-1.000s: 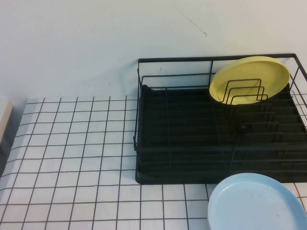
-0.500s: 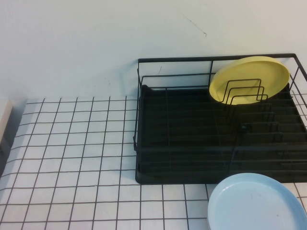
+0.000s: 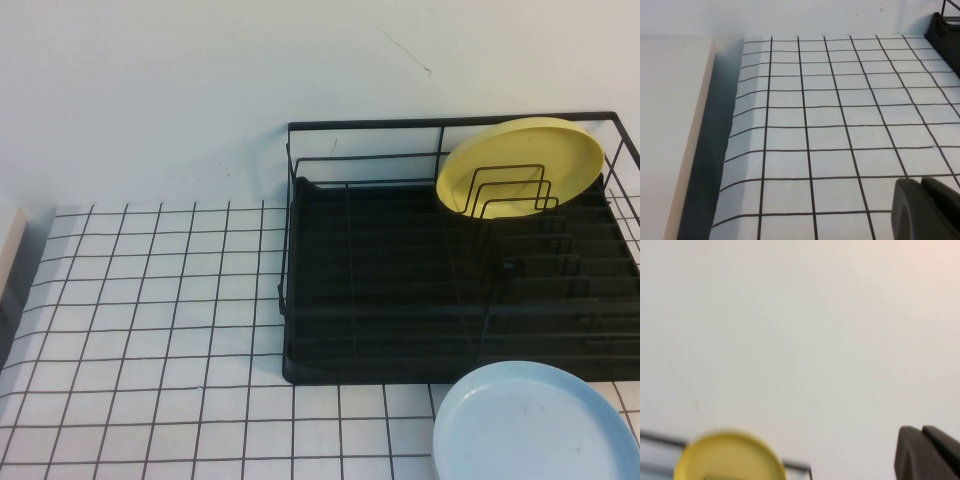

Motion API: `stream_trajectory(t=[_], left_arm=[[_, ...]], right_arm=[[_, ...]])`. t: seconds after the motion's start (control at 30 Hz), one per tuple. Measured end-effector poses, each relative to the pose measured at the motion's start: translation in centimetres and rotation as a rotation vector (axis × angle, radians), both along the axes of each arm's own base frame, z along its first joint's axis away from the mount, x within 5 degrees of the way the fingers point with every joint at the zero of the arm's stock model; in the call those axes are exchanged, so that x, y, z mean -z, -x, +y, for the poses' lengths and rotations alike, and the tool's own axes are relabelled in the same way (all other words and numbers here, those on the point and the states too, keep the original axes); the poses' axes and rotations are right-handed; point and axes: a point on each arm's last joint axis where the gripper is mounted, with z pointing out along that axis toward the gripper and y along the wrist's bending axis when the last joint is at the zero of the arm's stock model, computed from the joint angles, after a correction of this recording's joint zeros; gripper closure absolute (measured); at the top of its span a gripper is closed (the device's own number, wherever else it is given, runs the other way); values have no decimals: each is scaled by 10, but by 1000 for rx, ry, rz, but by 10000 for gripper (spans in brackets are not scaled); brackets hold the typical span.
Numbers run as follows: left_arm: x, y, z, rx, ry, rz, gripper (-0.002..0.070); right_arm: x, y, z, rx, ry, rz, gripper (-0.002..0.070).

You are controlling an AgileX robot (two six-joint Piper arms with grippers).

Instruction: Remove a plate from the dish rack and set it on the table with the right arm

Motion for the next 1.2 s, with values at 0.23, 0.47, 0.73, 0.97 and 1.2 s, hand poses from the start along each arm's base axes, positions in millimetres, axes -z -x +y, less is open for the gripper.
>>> stream_trajectory(t=[0.23, 0.47, 0.73, 0.97, 1.2], left_arm=[[0, 0, 0, 0, 0, 0, 678], [0, 0, 0, 0, 0, 0, 678], [0, 0, 0, 0, 0, 0, 678], [0, 0, 0, 0, 0, 0, 678], [0, 0, 0, 1, -4, 0, 678]], right_arm=[[-23, 11, 0, -43, -93, -276, 678], [-64, 18, -2, -21, -125, -69, 678], [-142, 5, -2, 13, -37, 337, 678], [-164, -66, 9, -111, 323, 705, 678], [-134, -143, 18, -314, 658, 853, 671]])
